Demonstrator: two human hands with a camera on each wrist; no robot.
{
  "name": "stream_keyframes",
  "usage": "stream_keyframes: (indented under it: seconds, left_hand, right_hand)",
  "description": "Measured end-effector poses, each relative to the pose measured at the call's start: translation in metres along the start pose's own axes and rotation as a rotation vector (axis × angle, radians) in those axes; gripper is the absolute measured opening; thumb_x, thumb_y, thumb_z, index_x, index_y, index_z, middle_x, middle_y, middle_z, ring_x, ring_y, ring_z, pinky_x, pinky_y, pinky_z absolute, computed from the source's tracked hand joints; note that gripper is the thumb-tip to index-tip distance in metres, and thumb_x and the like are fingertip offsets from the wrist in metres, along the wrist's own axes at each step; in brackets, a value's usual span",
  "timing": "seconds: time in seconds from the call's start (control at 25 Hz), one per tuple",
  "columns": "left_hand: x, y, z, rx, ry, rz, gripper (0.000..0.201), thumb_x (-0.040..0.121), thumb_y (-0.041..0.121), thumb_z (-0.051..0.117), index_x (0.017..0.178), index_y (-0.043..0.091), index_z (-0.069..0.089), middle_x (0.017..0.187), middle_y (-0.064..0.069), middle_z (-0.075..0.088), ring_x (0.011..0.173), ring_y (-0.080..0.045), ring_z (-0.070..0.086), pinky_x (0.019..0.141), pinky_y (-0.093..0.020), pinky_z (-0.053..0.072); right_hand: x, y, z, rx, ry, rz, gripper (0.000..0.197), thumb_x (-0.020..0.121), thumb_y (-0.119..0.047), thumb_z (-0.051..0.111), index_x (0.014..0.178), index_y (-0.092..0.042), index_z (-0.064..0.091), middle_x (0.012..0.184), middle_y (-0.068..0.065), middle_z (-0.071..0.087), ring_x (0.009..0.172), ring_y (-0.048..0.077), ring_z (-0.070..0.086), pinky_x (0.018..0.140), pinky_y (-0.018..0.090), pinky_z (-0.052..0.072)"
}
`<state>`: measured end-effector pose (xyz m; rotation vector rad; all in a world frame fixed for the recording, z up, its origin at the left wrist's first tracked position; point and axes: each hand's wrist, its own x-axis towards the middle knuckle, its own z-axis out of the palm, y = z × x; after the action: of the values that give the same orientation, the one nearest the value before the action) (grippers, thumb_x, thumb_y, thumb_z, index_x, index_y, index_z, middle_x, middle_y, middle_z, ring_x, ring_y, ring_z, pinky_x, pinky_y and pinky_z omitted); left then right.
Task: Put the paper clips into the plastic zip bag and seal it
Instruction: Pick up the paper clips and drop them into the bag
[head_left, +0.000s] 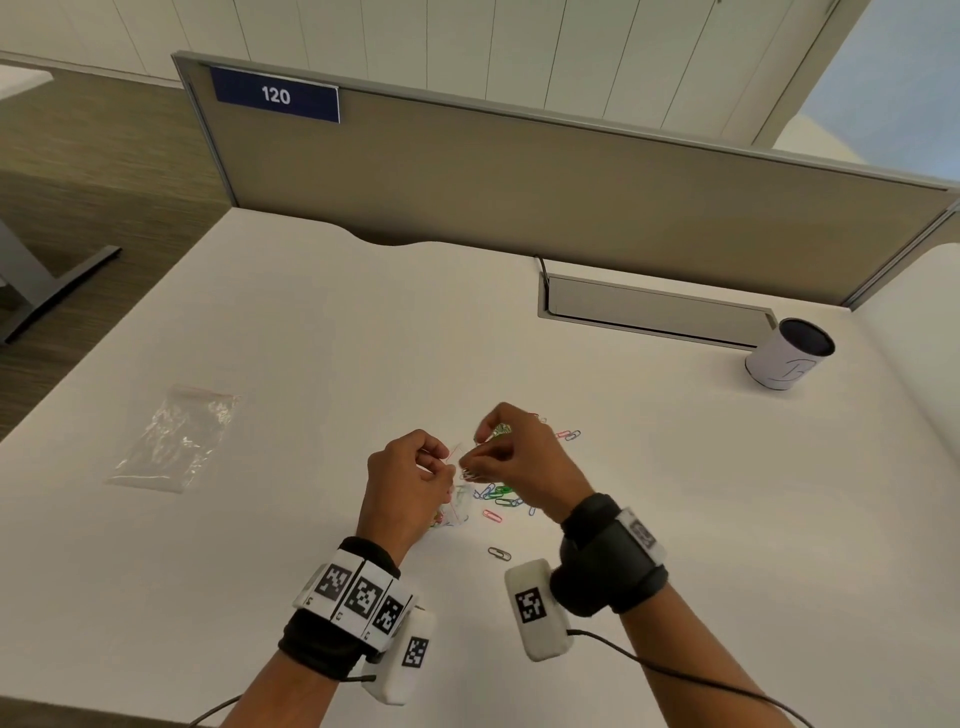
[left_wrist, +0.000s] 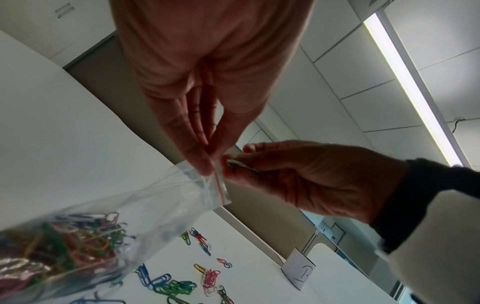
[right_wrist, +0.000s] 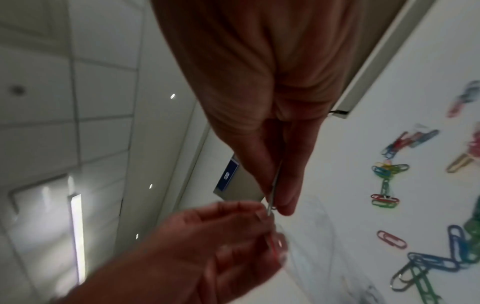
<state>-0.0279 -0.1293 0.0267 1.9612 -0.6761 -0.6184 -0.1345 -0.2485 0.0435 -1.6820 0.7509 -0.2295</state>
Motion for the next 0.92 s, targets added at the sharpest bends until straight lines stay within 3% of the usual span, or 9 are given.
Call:
stream_keyframes:
  seconds: [0.2,0.32,0.44,0.56,0.6,0.68,0.72,0.84,0.92]
  left_hand:
    - [-0.001,-0.001,-0.006,-0.003,0.019,-0.008,0.01,0.083,0.003,0.067,0.091,0.008,0.065,0.081,-0.012,0.069,0.06,-0.02,0.072,0.062,-0.037,0.063]
    - [0.0,-0.005,-0.009,-0.017,0.033,-0.006,0.01,0.082,0.004,0.069,0.089,0.01,0.065,0.078,-0.011,0.069,0.061,-0.02,0.073,0.065,-0.042,0.063]
    - [-0.002,-0.003,-0.009,-0.022,0.024,-0.012,0.009,0.083,0.005,0.069,0.09,0.008,0.065,0.081,-0.012,0.069,0.064,-0.022,0.073,0.064,-0.041,0.063]
    - [-0.003,-0.001,-0.008,-0.036,0.018,-0.022,0.008,0.083,0.006,0.069,0.089,0.007,0.064,0.08,-0.012,0.069,0.063,-0.021,0.073,0.061,-0.04,0.063]
    - [-0.002,-0.001,-0.008,-0.04,0.02,-0.016,0.007,0.083,0.005,0.069,0.087,0.007,0.064,0.078,-0.011,0.069,0.062,-0.021,0.073,0.061,-0.042,0.063]
    - [-0.002,-0.004,-0.01,-0.044,0.029,0.001,0.007,0.082,0.002,0.069,0.084,0.007,0.064,0.074,-0.01,0.068,0.058,-0.021,0.072,0.063,-0.044,0.063]
    - [-0.002,-0.005,-0.011,-0.046,0.032,0.006,0.007,0.081,0.001,0.069,0.084,0.006,0.064,0.072,-0.009,0.068,0.057,-0.021,0.072,0.063,-0.045,0.063]
    - [-0.003,-0.005,-0.012,-0.052,0.032,0.006,0.007,0.081,0.001,0.069,0.084,0.006,0.064,0.071,-0.008,0.067,0.056,-0.022,0.072,0.064,-0.045,0.062]
    - [-0.005,-0.004,-0.011,-0.047,0.023,0.014,0.007,0.081,0.002,0.069,0.084,0.006,0.064,0.073,-0.009,0.068,0.057,-0.022,0.072,0.065,-0.045,0.062]
  right_hand:
    - [0.01,0.0,0.023,-0.284,0.042,-0.01,0.011,0.088,-0.004,0.058,0.096,-0.008,0.052,0.088,0.021,0.073,0.082,0.029,0.071,0.08,0.044,0.059]
    - [0.01,-0.003,0.024,-0.356,0.009,-0.024,0.013,0.091,-0.003,0.05,0.103,-0.009,0.052,0.098,0.018,0.072,0.093,0.024,0.069,0.079,0.037,0.058]
    - [0.004,-0.006,0.024,-0.212,-0.015,-0.008,0.016,0.088,0.001,0.049,0.102,-0.007,0.051,0.106,0.015,0.071,0.099,0.019,0.068,0.075,0.03,0.055]
    - [-0.003,0.002,0.011,0.108,0.161,-0.011,0.014,0.082,0.004,0.056,0.092,-0.005,0.055,0.1,0.013,0.072,0.095,0.021,0.07,0.078,0.036,0.058]
    - [-0.005,0.01,0.002,0.088,0.25,-0.034,0.014,0.081,0.002,0.062,0.092,-0.006,0.058,0.098,0.011,0.073,0.094,0.021,0.07,0.078,0.033,0.057]
    - [-0.007,0.035,-0.02,-0.216,0.318,-0.019,0.027,0.077,-0.013,0.074,0.102,-0.01,0.063,0.108,0.005,0.071,0.102,0.018,0.065,0.082,0.024,0.049]
    - [-0.006,0.05,-0.029,-0.416,0.267,0.034,0.042,0.075,-0.021,0.078,0.113,-0.014,0.061,0.119,0.004,0.066,0.113,0.019,0.058,0.088,0.024,0.044]
    - [0.002,0.088,-0.044,-0.715,0.019,0.209,0.081,0.071,-0.033,0.081,0.14,-0.026,0.041,0.151,0.006,0.037,0.139,0.027,0.028,0.112,0.04,0.029]
    - [0.01,0.102,-0.042,-0.805,-0.066,0.207,0.082,0.074,-0.03,0.078,0.143,-0.032,0.035,0.155,0.005,0.028,0.141,0.03,0.021,0.114,0.046,0.027]
